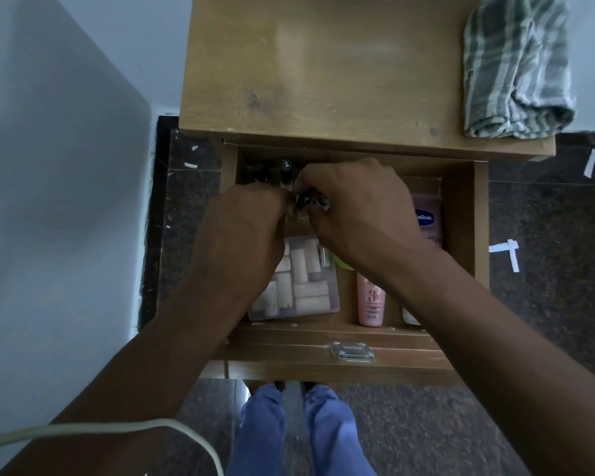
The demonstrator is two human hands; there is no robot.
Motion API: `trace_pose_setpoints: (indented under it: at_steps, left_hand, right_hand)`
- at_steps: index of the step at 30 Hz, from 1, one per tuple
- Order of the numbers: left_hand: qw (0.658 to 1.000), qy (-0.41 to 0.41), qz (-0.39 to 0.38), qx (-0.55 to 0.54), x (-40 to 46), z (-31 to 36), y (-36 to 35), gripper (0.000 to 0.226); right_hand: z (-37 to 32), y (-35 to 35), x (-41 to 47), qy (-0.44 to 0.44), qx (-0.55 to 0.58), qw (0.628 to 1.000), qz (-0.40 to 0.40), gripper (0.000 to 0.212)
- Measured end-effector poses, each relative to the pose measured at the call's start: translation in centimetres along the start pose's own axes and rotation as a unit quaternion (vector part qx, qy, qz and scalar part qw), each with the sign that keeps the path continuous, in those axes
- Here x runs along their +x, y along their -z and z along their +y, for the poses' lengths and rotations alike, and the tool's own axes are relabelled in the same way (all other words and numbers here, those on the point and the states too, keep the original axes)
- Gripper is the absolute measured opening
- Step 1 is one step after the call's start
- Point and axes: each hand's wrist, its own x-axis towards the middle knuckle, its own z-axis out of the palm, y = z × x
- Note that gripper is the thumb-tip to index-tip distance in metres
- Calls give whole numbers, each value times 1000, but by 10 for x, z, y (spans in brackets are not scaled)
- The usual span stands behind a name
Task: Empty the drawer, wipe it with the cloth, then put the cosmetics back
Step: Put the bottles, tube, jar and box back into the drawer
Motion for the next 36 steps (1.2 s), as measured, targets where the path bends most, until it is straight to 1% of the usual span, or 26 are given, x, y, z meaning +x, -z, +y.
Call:
trace_pose_setpoints:
  at_steps: [3, 7, 10, 13, 16, 18, 21, 24, 27, 30, 36]
  left_hand:
    - [1000, 2, 1, -16, -6, -5, -2, 20]
    - [1000, -14, 22, -3, -11, -4, -1, 18]
    - [1000, 0, 11, 17, -13, -4, -1, 21]
    - [1000, 3, 11, 8, -13, -4, -4, 20]
    - [1000, 6, 22, -14, -16, 3, 3, 11]
    - [999, 6, 24, -33, -20, 8, 16, 7]
    - [998, -1, 49, -49, -24, 14, 43, 10]
    - [995, 17, 84, -50, -23, 7, 50, 22]
    - [995, 44, 74, -50, -18, -3, 43, 26]
    - [995, 63, 61, -48, -16, -10, 36, 27]
    - [996, 55, 59, -44, -10, -13, 31, 27]
  right_hand:
    - [-2, -1, -2, 11, 6, 1000, 6, 23]
    - [-6, -6, -7, 28, 2, 1000, 7, 24]
    - [-7, -8, -10, 35, 4, 999, 7, 23]
    - [-7, -7, -11, 38, 8, 999, 6, 25]
    - [-9, 1, -11, 31, 10, 999, 0, 28]
    - [-7, 13, -13, 23, 20, 999, 21, 30]
    - [1, 28, -16, 18, 29, 998, 58, 30]
    - [10, 28, -15, 5, 12, 998, 61, 29]
    - [12, 22, -12, 0, 4, 999, 49, 29]
    - [12, 17, -11, 8, 4, 998, 58, 26]
    - [11, 9, -11, 15, 8, 998, 55, 24]
